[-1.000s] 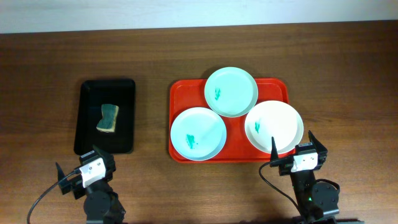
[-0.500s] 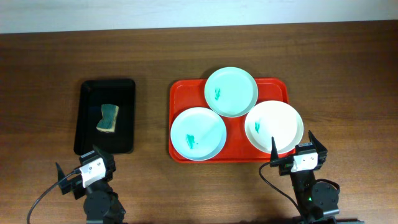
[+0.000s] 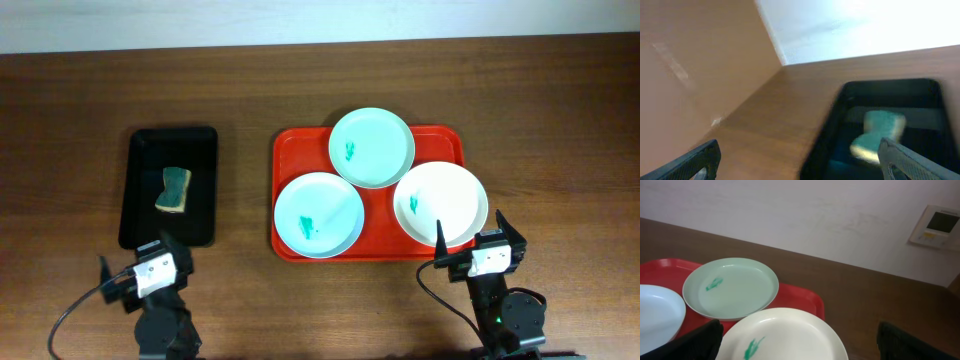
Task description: Clean dirty plates on tray and stack at the side
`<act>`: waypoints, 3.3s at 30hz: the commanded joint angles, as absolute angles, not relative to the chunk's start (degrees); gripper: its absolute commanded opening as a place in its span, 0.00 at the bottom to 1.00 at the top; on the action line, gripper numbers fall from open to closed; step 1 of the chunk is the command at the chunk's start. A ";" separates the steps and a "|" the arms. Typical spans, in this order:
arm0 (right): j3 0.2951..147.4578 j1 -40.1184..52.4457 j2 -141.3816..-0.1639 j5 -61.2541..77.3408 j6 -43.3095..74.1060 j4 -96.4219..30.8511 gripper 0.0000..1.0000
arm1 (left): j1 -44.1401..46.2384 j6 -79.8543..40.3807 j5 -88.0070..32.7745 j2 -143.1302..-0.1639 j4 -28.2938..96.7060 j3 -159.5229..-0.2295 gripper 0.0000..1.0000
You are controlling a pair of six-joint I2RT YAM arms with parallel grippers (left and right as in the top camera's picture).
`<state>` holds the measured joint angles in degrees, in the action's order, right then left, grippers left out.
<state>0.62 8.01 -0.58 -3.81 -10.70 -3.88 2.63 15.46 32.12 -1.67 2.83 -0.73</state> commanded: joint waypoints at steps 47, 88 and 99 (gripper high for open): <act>0.32 7.86 -0.47 -5.19 -10.68 -4.16 0.99 | -4.25 -5.82 -2.57 -87.85 53.28 -78.50 0.99; 0.32 7.86 -0.47 -5.19 -10.68 -4.16 0.98 | -10.66 -0.38 0.69 -118.69 52.23 -82.87 0.99; 0.32 7.86 -0.47 -5.19 -10.68 -4.16 0.99 | -10.66 -0.36 0.67 -118.89 58.08 -84.42 0.73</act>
<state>0.62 8.01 -0.69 -4.08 -10.70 -3.88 -10.44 -0.60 0.86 -117.67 57.06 -83.59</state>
